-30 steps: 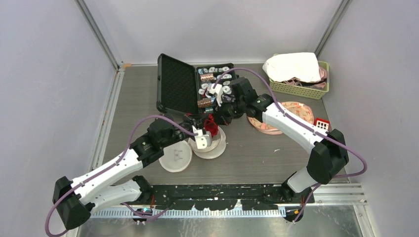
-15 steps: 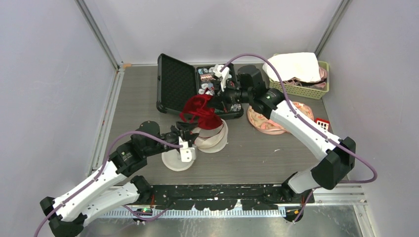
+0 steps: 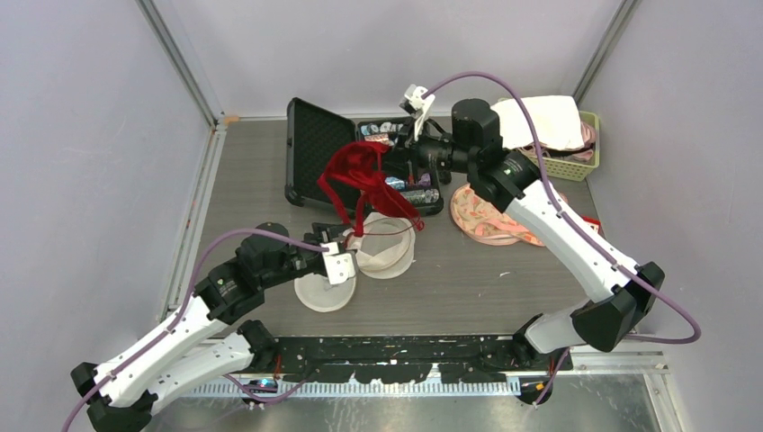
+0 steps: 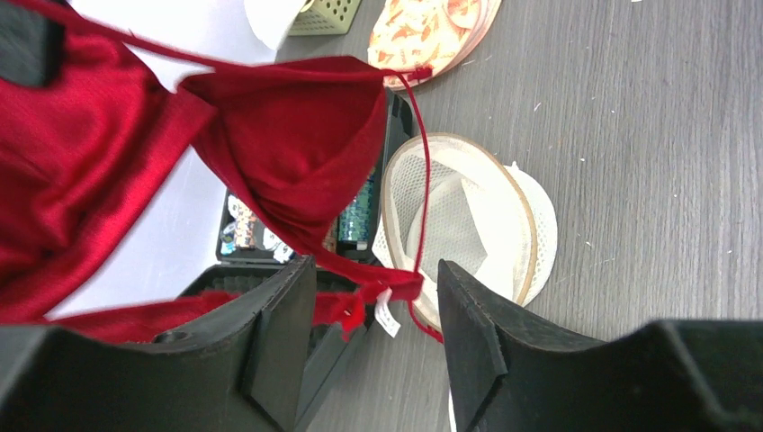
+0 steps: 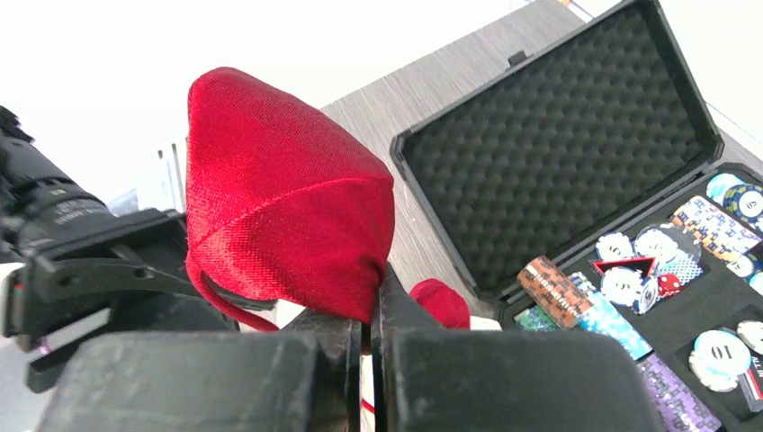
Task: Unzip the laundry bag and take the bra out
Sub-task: Pick up the bra from the laundry bag.
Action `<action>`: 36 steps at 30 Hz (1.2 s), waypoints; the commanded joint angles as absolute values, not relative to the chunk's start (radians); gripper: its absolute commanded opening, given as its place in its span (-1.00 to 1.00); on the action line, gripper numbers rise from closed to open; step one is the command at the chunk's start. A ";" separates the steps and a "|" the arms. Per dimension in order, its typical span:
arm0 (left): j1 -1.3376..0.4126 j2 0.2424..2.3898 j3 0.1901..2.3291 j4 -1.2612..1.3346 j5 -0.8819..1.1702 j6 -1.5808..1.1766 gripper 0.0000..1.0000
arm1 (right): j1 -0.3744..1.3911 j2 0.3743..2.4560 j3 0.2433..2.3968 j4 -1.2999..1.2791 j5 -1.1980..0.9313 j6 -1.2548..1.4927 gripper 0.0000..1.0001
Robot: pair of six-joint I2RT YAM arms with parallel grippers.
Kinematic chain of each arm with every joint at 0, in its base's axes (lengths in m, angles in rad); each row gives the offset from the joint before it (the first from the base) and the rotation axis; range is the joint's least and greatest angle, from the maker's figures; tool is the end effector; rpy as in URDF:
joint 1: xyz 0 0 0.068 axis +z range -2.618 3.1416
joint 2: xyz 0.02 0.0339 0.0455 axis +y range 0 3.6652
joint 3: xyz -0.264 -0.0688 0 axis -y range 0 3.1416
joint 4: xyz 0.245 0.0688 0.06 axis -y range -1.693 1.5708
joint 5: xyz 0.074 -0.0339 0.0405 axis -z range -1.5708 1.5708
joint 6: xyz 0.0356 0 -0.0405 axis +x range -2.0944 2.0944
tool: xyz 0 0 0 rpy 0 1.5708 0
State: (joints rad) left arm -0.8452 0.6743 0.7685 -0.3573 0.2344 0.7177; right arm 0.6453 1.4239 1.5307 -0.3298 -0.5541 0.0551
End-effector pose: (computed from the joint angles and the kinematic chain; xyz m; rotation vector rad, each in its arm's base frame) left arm 0.0980 -0.1229 0.3329 1.4059 1.1827 -0.3043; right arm 0.2446 0.2076 0.4374 -0.9274 1.6258 0.9876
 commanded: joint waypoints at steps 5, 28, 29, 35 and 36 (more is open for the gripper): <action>-0.826 0.675 0.824 -0.333 0.144 0.531 0.20 | 0.608 1.349 1.593 -0.220 -0.521 0.287 -0.99; -0.661 1.066 1.330 -0.027 0.208 -0.019 0.53 | 0.370 1.371 1.636 0.332 -0.539 0.973 -0.99; -0.649 1.078 1.348 -0.020 0.200 -0.049 0.55 | 0.371 1.370 1.635 0.346 -0.544 0.986 -0.99; -0.519 1.170 1.465 -0.010 0.380 -0.351 0.63 | 0.371 1.371 1.629 0.438 -0.579 1.049 -0.99; -0.514 1.179 1.472 0.018 0.440 -0.387 0.64 | 0.371 1.373 1.633 0.453 -0.586 1.056 -0.99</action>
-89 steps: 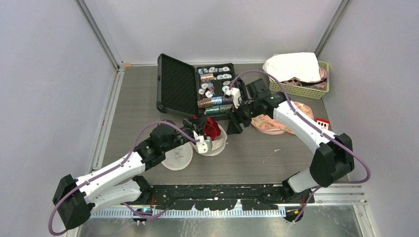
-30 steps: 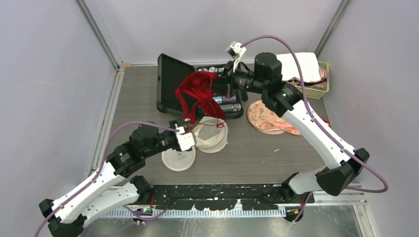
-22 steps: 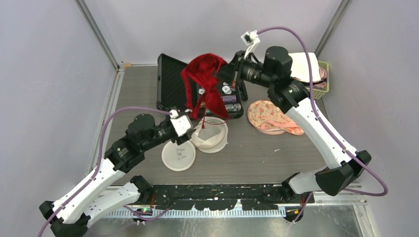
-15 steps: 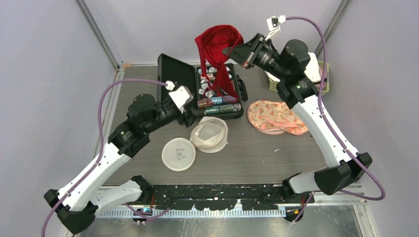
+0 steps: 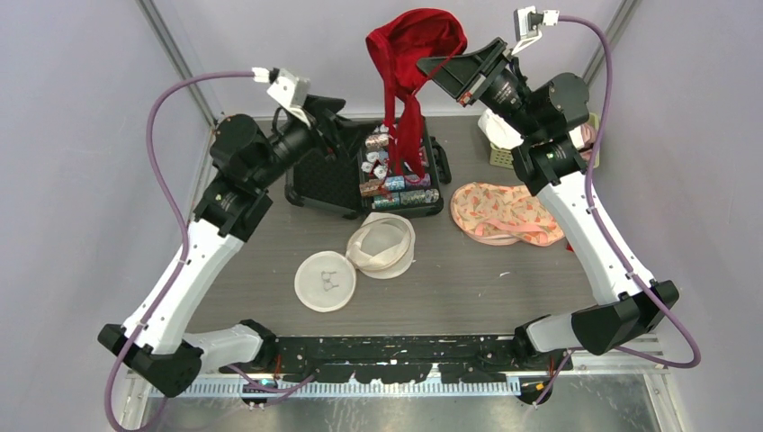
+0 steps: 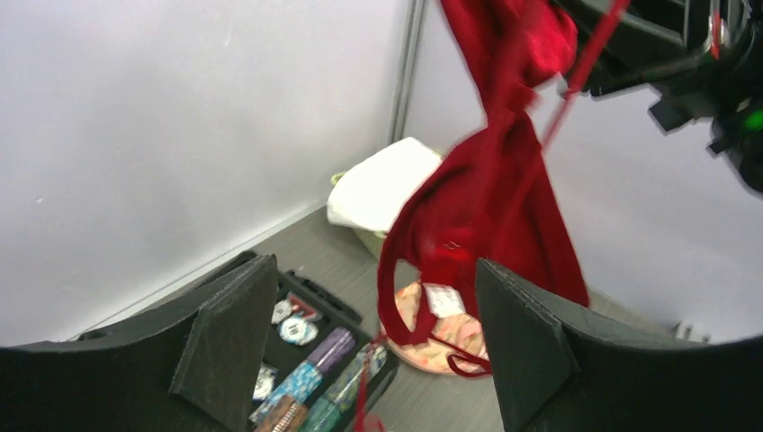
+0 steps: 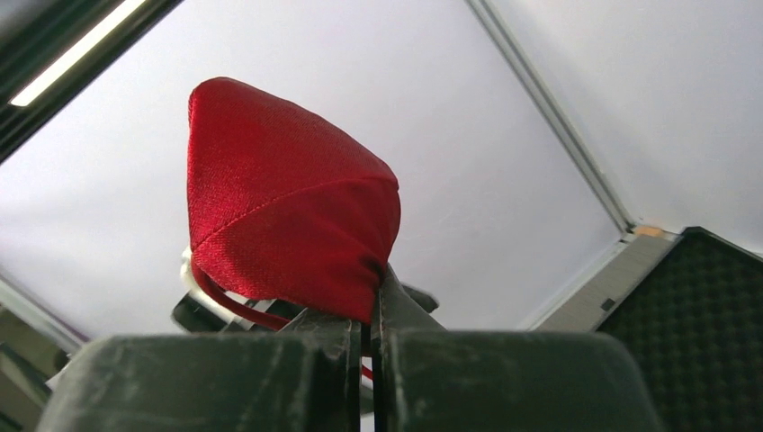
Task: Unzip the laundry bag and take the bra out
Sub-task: Pick up the bra from the laundry bag, then place the bra in the bin.
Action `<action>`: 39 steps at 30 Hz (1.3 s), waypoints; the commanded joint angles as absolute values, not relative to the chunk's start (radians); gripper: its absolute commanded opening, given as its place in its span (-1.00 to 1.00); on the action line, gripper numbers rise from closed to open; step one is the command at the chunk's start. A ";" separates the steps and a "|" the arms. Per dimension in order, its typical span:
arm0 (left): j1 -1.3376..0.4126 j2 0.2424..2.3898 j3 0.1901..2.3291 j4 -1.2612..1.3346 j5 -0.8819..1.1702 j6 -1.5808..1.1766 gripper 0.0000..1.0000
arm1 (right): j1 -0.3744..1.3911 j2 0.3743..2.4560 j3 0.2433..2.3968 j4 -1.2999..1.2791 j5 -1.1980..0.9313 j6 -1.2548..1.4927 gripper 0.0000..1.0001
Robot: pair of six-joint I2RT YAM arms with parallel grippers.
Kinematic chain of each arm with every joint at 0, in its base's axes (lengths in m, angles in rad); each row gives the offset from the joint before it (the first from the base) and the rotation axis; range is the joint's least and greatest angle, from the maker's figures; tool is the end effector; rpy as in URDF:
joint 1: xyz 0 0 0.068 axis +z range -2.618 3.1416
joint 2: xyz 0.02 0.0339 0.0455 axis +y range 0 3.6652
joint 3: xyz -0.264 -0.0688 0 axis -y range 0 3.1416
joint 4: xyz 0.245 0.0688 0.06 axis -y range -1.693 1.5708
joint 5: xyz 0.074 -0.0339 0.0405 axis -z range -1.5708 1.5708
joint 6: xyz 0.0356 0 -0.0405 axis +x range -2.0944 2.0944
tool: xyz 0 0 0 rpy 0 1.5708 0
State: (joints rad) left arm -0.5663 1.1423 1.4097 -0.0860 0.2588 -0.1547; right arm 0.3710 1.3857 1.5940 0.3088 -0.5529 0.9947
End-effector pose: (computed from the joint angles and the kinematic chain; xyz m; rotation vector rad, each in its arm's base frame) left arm 0.1954 -0.1350 0.4958 0.5083 1.3476 -0.7757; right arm 0.2629 0.1223 0.5339 -0.1796 1.2566 1.4887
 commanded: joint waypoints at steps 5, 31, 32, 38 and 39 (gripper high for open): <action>-0.514 1.219 1.505 0.090 0.562 -0.448 0.64 | 0.370 1.380 1.650 0.457 -0.586 1.064 -0.99; -0.528 1.369 1.623 0.255 0.520 -0.553 -0.70 | 0.431 1.382 1.533 0.416 -0.592 1.058 -0.99; -0.528 1.367 1.616 0.255 0.515 -0.549 -0.84 | 0.433 1.380 1.522 0.414 -0.592 1.058 -0.99; -0.528 1.346 1.577 0.253 0.524 -0.508 -1.00 | 0.430 1.349 1.475 0.368 -0.614 0.994 -0.40; -0.528 1.341 1.572 0.250 0.527 -0.488 -1.00 | 0.423 1.343 1.460 0.357 -0.631 0.979 -0.28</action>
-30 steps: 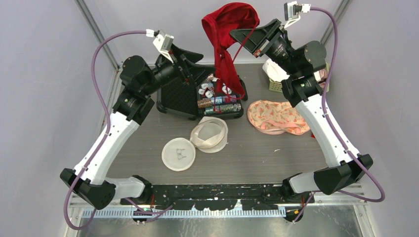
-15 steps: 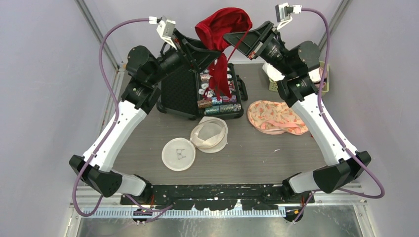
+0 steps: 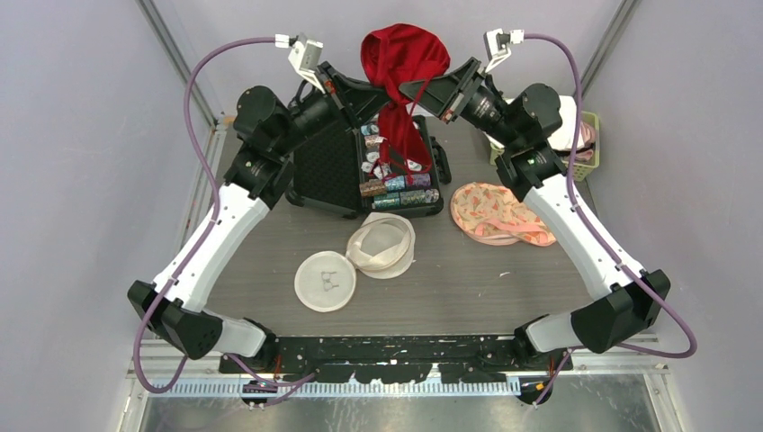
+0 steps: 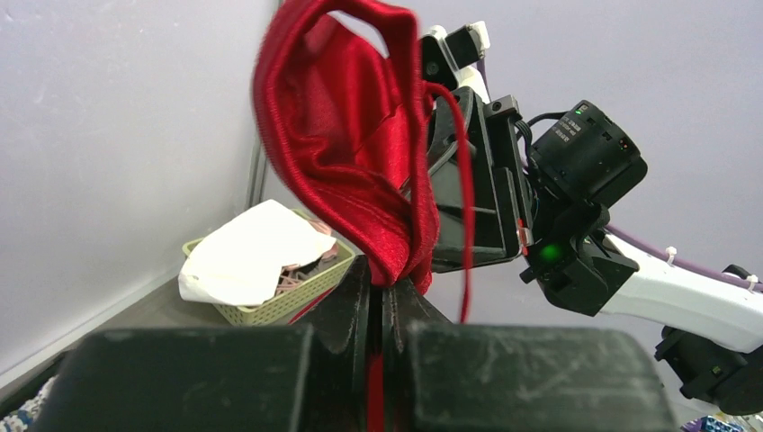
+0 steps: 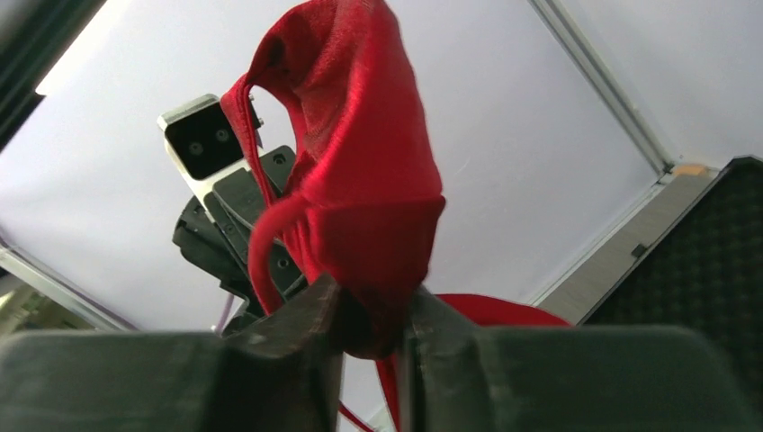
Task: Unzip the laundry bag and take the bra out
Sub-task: Place the bra in the bin.
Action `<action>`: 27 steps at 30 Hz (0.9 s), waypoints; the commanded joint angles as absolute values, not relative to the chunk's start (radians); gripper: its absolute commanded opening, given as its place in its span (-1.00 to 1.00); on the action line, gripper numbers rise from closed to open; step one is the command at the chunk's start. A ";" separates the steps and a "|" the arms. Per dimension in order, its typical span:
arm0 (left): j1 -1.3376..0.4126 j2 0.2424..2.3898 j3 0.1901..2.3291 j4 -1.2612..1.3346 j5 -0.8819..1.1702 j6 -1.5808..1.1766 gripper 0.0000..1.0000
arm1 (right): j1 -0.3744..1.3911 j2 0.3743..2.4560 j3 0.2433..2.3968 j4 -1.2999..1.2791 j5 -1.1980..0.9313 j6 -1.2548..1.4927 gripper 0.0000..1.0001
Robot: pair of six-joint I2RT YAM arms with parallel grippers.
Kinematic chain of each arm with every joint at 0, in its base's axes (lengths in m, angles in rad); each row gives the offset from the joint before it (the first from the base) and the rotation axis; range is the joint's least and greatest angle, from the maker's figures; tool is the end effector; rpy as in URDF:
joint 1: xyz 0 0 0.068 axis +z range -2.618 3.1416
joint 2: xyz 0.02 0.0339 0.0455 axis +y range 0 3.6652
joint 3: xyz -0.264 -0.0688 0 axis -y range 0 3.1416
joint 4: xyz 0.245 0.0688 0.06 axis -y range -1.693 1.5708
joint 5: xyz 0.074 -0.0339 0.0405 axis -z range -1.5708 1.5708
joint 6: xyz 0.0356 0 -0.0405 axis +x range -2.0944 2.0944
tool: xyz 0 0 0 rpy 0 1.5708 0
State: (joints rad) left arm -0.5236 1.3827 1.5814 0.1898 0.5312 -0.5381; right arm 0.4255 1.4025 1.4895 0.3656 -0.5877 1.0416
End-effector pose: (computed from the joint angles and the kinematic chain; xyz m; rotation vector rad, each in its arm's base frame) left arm 0.2472 -0.1635 0.5197 0.4928 1.2417 -1.2243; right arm 0.2722 0.1450 0.5001 -0.1936 1.3501 1.5899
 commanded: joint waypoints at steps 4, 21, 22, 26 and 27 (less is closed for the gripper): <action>-0.526 1.311 1.520 0.225 0.533 -0.407 -1.00 | 0.374 1.314 1.428 0.303 -0.689 0.957 0.04; -0.525 1.236 1.408 0.072 0.825 -0.088 -1.00 | 0.093 1.231 1.490 -0.598 -0.907 0.131 0.76; -0.525 1.238 1.411 0.061 0.861 -0.073 -1.00 | 0.083 1.246 1.522 -0.614 -0.914 0.121 0.78; -0.524 1.251 1.458 -0.088 1.030 0.061 -1.00 | 0.076 1.311 1.662 -0.695 -0.978 0.078 0.93; -0.524 1.253 1.469 -0.138 1.059 0.106 -1.00 | 0.076 1.321 1.680 -0.708 -1.004 0.077 0.97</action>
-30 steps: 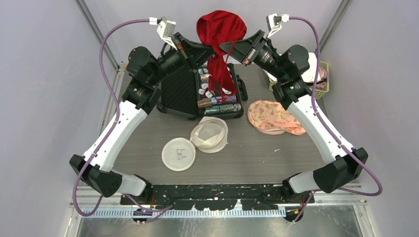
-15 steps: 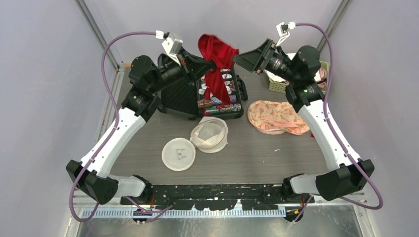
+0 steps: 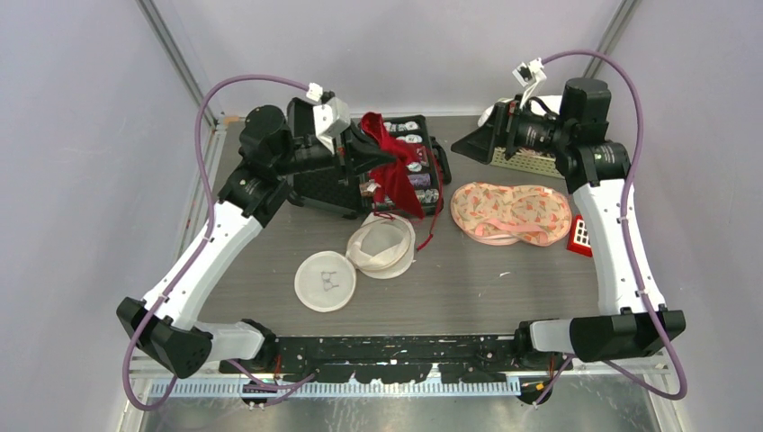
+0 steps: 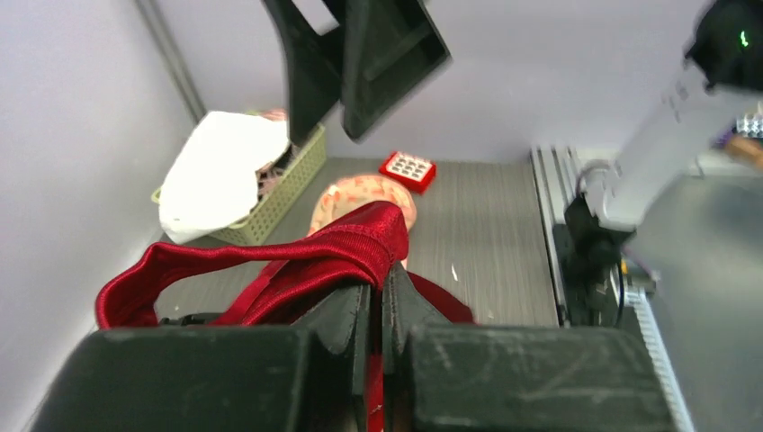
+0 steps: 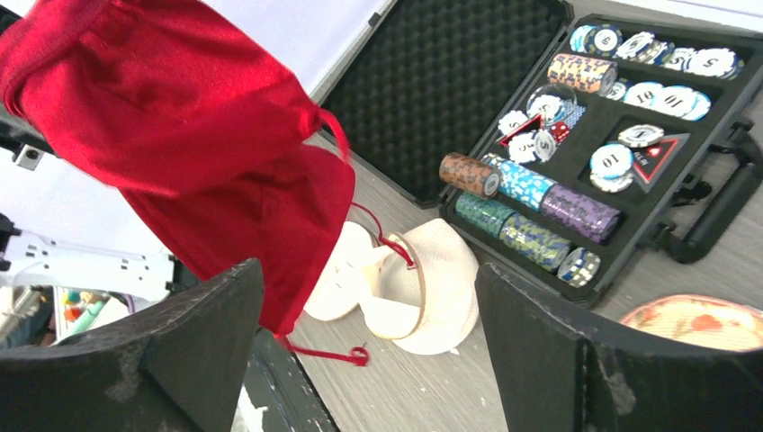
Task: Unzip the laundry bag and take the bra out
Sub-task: Place the bra in the bin.
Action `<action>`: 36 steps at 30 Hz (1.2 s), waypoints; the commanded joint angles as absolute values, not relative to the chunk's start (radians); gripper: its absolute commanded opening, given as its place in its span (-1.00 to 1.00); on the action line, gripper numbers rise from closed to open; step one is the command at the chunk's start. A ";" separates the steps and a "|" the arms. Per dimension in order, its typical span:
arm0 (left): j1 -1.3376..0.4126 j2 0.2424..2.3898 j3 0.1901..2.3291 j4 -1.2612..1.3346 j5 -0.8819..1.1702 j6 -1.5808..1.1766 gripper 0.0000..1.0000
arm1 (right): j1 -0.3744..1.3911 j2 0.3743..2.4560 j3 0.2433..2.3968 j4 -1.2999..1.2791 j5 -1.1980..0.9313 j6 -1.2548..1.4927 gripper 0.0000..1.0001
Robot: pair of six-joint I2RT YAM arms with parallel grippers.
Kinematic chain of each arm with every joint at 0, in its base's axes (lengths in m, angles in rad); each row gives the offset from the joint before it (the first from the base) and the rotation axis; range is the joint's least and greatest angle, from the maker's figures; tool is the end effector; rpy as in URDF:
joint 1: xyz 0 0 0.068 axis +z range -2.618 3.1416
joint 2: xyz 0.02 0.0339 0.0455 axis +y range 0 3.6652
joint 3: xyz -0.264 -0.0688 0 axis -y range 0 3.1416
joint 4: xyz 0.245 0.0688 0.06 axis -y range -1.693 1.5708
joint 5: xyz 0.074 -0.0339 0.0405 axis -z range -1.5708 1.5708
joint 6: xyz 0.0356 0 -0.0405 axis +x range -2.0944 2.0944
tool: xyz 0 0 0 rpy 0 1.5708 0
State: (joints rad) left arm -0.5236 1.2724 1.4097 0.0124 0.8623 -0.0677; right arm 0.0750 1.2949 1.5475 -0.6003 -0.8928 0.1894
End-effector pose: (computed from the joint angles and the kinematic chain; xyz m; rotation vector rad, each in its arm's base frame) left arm 0.2229 -0.1599 0.4733 1.0346 1.1823 -1.0788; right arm 0.2581 0.0472 0.4540 -0.5037 1.8442 1.0274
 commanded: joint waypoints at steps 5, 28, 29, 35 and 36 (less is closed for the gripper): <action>-0.539 1.233 1.503 -0.442 1.145 0.429 -1.00 | 0.087 1.299 1.628 -0.619 -1.150 0.156 1.00; -0.709 1.101 1.399 -0.720 1.153 1.097 -1.00 | 0.425 1.264 1.517 -0.719 -1.154 -0.068 1.00; -0.709 1.097 1.396 -0.717 1.159 1.110 -1.00 | 0.431 1.260 1.512 -0.742 -1.143 -0.110 1.00; -0.743 1.079 1.382 -0.741 1.177 1.167 -1.00 | 0.437 1.292 1.513 -0.746 -1.106 -0.216 1.00; -0.752 1.079 1.385 -0.748 1.178 1.166 -1.00 | 0.437 1.303 1.527 -0.750 -1.108 -0.228 1.00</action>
